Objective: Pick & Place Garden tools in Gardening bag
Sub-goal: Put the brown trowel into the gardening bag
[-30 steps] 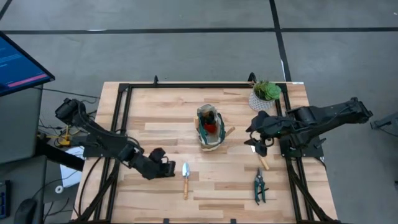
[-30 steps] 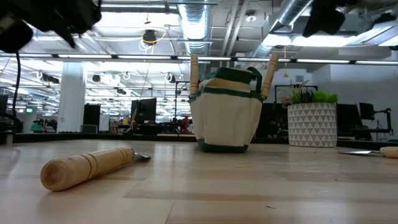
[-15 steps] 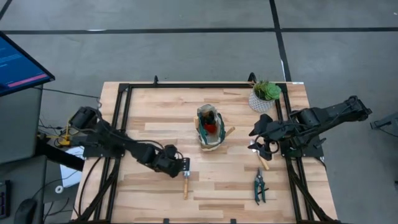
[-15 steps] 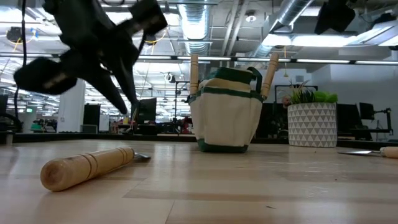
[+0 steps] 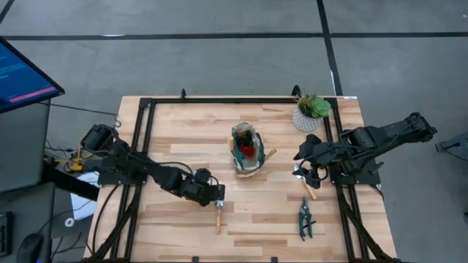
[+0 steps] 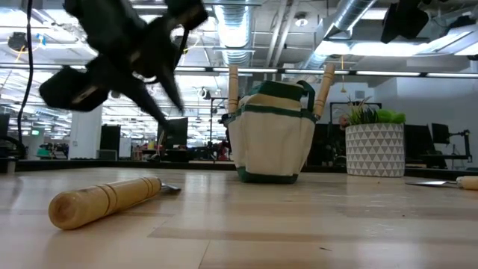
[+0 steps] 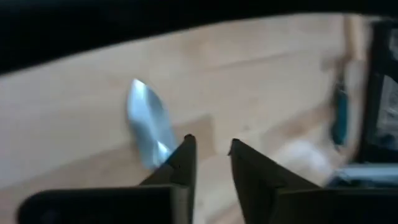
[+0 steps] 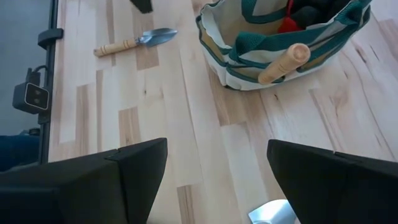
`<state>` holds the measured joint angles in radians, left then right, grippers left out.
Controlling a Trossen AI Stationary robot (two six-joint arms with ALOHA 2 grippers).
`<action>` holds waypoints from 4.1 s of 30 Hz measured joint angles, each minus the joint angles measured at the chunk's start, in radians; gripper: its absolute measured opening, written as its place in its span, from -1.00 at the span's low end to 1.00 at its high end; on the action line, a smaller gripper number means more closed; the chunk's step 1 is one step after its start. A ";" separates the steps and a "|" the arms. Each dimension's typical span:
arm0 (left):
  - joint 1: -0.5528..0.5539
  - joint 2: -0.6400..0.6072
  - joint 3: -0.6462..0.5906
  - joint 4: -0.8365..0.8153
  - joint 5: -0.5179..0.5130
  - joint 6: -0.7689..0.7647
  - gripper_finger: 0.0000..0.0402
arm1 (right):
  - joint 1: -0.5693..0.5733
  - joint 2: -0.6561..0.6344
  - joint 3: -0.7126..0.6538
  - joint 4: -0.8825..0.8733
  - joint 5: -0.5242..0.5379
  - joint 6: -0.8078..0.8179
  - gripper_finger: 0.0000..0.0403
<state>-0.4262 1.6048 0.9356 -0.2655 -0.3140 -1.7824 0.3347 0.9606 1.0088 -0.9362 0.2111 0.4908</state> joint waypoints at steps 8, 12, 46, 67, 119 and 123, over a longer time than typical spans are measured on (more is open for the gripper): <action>-0.035 -0.017 0.000 0.033 0.160 0.076 -0.02 | 0.000 0.001 0.000 0.000 0.001 0.014 0.34; -0.042 0.013 0.000 0.029 0.191 0.009 0.17 | 0.000 0.001 0.000 -0.001 0.002 0.034 0.34; 0.016 0.266 0.147 0.045 0.366 -0.078 0.03 | 0.001 0.001 -0.001 -0.036 -0.001 0.049 0.34; 0.029 0.322 0.167 -0.005 0.379 -0.056 -0.28 | 0.026 0.001 -0.001 -0.036 -0.001 0.053 0.34; 0.071 -0.385 0.027 -0.036 -0.561 0.797 -0.95 | 0.016 0.001 -0.001 0.053 0.060 0.033 0.34; 0.136 -0.422 -0.113 0.407 -0.514 1.157 -0.95 | 0.016 0.001 -0.001 0.065 0.060 0.033 0.34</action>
<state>-0.2903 1.1828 0.8223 0.1414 -0.8279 -0.6256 0.3511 0.9619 1.0080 -0.8709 0.2714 0.5240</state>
